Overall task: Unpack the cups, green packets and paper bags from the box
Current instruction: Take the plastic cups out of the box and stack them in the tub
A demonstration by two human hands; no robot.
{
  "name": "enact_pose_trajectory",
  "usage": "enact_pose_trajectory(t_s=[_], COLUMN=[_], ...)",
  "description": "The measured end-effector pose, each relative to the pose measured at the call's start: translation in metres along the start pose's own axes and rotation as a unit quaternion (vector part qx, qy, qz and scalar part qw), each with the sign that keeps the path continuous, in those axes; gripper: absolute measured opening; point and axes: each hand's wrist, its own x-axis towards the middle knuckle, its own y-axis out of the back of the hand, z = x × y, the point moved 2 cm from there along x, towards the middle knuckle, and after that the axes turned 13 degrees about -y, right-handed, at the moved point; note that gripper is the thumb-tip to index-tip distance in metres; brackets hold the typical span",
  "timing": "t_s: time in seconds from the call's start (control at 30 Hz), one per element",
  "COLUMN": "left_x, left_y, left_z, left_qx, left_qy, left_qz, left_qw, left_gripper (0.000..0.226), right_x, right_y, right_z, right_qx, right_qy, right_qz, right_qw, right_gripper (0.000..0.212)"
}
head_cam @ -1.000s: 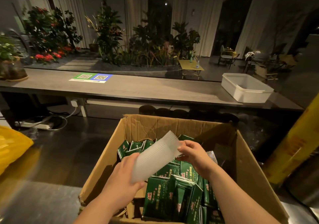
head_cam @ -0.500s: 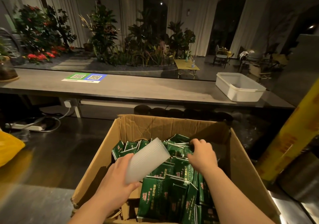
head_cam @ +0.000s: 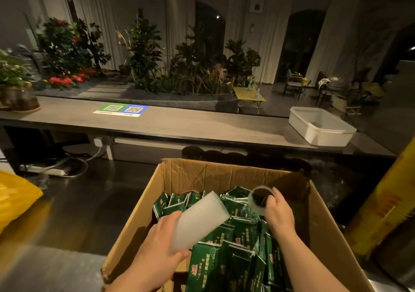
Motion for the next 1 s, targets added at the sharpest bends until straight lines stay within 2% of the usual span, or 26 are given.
enact_pose_trajectory(t_s=[0.03, 0.1, 0.2, 0.27, 0.33, 0.5, 0.57, 0.77, 0.87, 1.0], left_x=[0.001, 0.002, 0.002, 0.002, 0.003, 0.007, 0.008, 0.007, 0.004, 0.001], left_y=[-0.001, 0.0, 0.0, 0.0, 0.0, 0.001, 0.0, -0.002, 0.0, -0.001], left_z=[-0.001, -0.002, -0.001, 0.0, 0.001, -0.002, -0.002, 0.0, 0.002, 0.003], left_qx=[-0.001, -0.002, -0.006, -0.005, -0.003, 0.004, 0.003, 0.0, 0.004, 0.0], left_qy=[-0.002, -0.007, -0.019, -0.03, -0.037, -0.046, -0.054, -0.048, -0.045, -0.045], left_qz=[0.0, 0.002, -0.004, -0.012, -0.02, -0.052, -0.067, -0.078, -0.082, -0.086], left_qw=[1.0, 1.0, 1.0, 0.999, 0.999, 0.998, 0.996, 0.996, 0.996, 0.995], left_gripper=[0.086, 0.086, 0.086, 0.087, 0.088, 0.088, 0.088, 0.091, 0.09, 0.089], right_x=[-0.005, -0.017, -0.032, -0.037, -0.036, -0.031, -0.035, -0.046, -0.049, -0.049], right_y=[-0.004, -0.011, -0.018, -0.022, -0.025, -0.025, -0.023, -0.03, -0.032, -0.04], right_z=[-0.002, -0.003, -0.006, -0.008, -0.005, 0.002, 0.0, -0.005, -0.008, -0.004], right_qx=[0.11, 0.244, 0.249, 0.266, 0.272, 0.194, 0.14, 0.104, 0.066, 0.0], right_qy=[-0.055, -0.122, -0.12, -0.128, -0.143, -0.166, -0.146, -0.12, -0.093, -0.065], right_qz=[-0.065, -0.214, -0.367, -0.412, -0.428, -0.463, -0.483, -0.484, -0.493, -0.474], right_qw=[0.99, 0.938, 0.888, 0.862, 0.85, 0.849, 0.852, 0.86, 0.863, 0.878], right_gripper=[0.039, 0.028, 0.028, 0.031, 0.036, 0.033, 0.027, 0.026, 0.043, 0.043])
